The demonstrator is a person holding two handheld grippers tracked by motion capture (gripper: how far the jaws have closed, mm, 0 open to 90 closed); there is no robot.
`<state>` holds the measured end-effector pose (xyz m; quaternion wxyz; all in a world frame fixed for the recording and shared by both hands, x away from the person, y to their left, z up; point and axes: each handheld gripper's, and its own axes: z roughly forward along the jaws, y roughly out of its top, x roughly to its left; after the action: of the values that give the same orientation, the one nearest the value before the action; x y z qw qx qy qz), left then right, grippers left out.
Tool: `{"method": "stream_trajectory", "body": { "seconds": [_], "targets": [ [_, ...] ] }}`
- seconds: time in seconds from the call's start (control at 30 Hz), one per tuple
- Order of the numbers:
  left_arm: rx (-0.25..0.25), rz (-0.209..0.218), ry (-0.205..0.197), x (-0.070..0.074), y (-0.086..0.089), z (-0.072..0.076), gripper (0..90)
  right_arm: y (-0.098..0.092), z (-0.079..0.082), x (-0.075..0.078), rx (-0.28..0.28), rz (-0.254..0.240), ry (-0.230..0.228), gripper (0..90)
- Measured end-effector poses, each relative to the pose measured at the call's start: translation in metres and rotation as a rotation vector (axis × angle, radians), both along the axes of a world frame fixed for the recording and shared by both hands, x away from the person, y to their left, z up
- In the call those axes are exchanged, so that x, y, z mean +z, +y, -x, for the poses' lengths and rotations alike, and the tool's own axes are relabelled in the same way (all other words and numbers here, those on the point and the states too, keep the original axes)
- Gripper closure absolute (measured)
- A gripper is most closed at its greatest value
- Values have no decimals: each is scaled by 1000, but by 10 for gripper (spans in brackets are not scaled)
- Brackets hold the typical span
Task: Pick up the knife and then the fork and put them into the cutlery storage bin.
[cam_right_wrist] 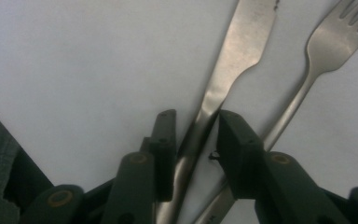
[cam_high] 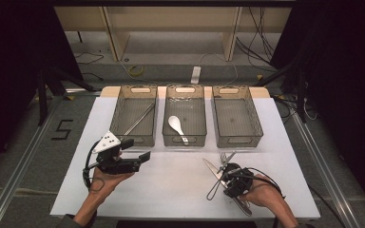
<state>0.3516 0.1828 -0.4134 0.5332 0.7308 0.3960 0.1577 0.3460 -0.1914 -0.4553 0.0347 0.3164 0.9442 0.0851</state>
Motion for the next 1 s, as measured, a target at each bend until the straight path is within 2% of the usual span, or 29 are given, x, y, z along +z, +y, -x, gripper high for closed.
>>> {"method": "stream_trajectory", "body": {
  "seconds": [0.27,0.37,0.53,0.67,1.0],
  "targets": [
    [-2,-2,0,0,0,0,158,8,2,0,17,41,4,794],
    [-2,-2,0,0,0,0,158,10,3,1,30,64,-3,800],
    [-5,-7,0,0,0,0,158,12,3,1,32,74,-9,804],
    [-2,5,1,0,1,0,158,10,3,2,27,61,-5,807],
    [0,6,1,0,1,0,158,1,4,12,25,-25,-12,811]
  ]
}}
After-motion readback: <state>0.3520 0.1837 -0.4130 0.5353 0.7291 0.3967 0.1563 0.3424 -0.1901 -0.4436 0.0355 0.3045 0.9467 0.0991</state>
